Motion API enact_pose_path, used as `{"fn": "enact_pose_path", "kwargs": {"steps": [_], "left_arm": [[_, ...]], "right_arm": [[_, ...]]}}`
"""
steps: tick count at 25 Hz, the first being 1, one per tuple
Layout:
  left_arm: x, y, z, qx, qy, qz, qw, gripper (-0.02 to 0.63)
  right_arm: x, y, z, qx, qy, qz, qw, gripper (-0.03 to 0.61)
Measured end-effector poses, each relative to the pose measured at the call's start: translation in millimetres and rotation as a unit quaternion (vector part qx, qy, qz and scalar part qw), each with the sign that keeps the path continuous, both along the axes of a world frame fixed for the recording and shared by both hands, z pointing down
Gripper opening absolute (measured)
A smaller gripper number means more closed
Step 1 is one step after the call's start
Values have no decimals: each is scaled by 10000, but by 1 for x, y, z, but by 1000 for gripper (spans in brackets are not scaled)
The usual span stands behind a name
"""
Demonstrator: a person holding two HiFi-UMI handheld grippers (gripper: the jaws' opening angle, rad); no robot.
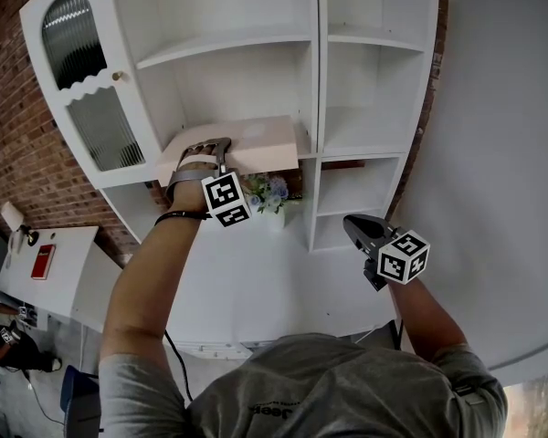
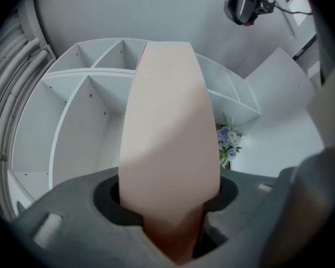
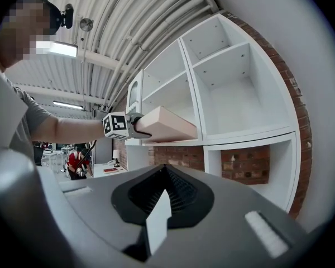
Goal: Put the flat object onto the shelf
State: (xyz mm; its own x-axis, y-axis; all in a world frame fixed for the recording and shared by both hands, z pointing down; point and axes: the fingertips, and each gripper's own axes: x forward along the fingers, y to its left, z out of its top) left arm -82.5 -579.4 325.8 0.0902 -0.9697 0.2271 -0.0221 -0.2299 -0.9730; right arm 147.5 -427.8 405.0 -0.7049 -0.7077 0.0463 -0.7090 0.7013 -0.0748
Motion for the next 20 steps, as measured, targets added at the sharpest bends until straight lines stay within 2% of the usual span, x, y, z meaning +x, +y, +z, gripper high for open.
{"fn": "enact_pose_path", "kwargs": {"steps": [20], "left_arm": [[-7,-48,18,100,-191,-233,9995,272]], "right_arm": [[-18,-50,-27,181,231,88,9995,9]]}}
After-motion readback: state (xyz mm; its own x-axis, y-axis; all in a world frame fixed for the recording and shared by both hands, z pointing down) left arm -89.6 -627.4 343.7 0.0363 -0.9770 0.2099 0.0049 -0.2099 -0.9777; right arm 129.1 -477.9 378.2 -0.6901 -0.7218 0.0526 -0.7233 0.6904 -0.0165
